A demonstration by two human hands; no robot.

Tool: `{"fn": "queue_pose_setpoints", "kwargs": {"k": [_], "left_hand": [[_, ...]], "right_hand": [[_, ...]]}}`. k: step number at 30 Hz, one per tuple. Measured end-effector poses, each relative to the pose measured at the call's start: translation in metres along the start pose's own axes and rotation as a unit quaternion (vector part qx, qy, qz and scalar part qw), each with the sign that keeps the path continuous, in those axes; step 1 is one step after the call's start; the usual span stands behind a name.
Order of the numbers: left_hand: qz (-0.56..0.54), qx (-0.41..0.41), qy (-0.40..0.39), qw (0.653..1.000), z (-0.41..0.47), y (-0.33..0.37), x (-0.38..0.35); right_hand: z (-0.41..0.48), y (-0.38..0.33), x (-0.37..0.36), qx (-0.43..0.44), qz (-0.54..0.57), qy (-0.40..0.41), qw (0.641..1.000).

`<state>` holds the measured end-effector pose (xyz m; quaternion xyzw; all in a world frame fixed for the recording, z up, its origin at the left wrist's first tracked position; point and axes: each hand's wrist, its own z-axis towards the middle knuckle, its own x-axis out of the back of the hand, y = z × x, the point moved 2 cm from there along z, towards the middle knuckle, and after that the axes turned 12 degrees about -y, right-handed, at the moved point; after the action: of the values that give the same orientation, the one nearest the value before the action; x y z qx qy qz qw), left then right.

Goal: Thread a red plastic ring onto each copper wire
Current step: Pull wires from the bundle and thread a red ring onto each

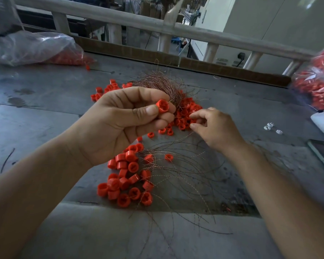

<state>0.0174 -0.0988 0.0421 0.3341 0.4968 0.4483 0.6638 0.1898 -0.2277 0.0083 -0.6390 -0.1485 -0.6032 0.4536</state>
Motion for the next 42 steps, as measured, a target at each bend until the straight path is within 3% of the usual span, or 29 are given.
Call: {"fn": "queue_pose_setpoints", "kwargs": {"k": [7, 11, 13, 15, 18, 22, 27, 39, 42], "left_hand": [[0.004, 0.007, -0.007, 1.000, 0.000, -0.001, -0.001], [0.010, 0.011, -0.007, 1.000, 0.000, -0.001, 0.000], [0.018, 0.016, -0.004, 1.000, 0.000, -0.001, 0.001], [0.031, 0.025, 0.001, 0.999, 0.000, -0.002, 0.002], [0.040, 0.041, 0.011, 0.998, 0.001, -0.005, 0.001], [0.067, 0.055, 0.032, 0.996, 0.001, -0.006, 0.001], [0.091, 0.063, 0.052, 0.993, 0.002, -0.007, 0.000], [0.110, 0.064, 0.063, 0.990, 0.003, -0.007, -0.001], [0.115, 0.064, 0.063, 0.989, 0.003, -0.007, -0.001]], "right_hand": [[0.002, 0.002, -0.002, 0.009, -0.007, 0.010, 1.000], [-0.001, 0.003, 0.010, -0.008, 0.096, 0.046, 0.994], [-0.005, -0.001, 0.016, -0.022, 0.244, 0.042, 0.969], [-0.010, -0.008, 0.023, -0.015, 0.409, 0.023, 0.912], [-0.018, -0.024, 0.028, 0.010, 0.508, -0.027, 0.861], [-0.027, -0.046, 0.025, 0.052, 0.528, -0.100, 0.842], [-0.033, -0.059, 0.023, 0.094, 0.534, -0.134, 0.830], [-0.035, -0.060, 0.020, 0.088, 0.551, -0.155, 0.815], [-0.036, -0.061, 0.019, 0.105, 0.525, -0.135, 0.834]]}}
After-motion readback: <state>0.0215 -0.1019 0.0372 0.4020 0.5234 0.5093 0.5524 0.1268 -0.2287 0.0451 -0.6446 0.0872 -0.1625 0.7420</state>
